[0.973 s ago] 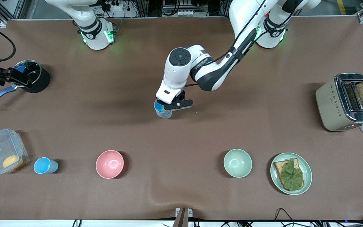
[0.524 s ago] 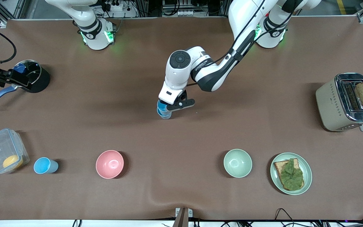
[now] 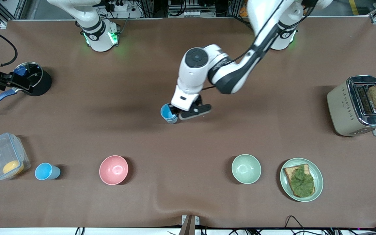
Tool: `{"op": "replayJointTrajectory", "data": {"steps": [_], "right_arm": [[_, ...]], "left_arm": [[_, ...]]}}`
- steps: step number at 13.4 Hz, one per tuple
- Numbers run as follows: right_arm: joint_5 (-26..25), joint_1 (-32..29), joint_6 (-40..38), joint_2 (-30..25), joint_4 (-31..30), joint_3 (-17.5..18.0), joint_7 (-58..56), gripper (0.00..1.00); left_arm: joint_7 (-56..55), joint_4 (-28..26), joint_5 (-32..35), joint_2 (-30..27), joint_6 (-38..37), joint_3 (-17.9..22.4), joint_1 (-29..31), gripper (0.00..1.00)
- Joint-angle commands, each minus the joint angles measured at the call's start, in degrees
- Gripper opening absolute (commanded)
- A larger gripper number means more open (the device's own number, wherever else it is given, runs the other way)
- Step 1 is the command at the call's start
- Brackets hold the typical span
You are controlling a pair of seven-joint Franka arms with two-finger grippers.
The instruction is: Stack blue cups with both arms
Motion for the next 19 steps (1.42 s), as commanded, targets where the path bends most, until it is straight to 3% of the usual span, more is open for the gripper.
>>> {"op": "replayJointTrajectory", "data": {"steps": [1,4,11,17,19], "right_arm": [[-1.09,-0.28,-0.94,0.55,1.04,0.23,-0.04,1.0],[-1.09,-0.19,-1.03,0.55,1.04,0.23,-0.04,1.0],[-1.09,-0.45,-1.47,0.55,1.04,0.14,-0.04,1.0],[-1.09,-0.54,-1.82,0.55,0.95,0.14,-0.04,1.0],[-1.01,-0.63,-1.91,0.55,0.95,0.14,-0.04,1.0]], "left_arm": [[8.49,-2.03,1.43,-11.59,-12.06,-0.18,5.26,1.0],[24.75,-2.03,0.47,-18.99,-26.58,-0.53,13.44,1.0],[55.78,-2.03,-6.29,-27.79,-29.86,-0.62,32.16,1.0],[60.83,-2.03,-7.18,-28.94,-32.23,0.16,34.56,1.0],[61.0,-3.26,-7.36,-30.17,-32.32,3.23,31.76,1.0]]}}
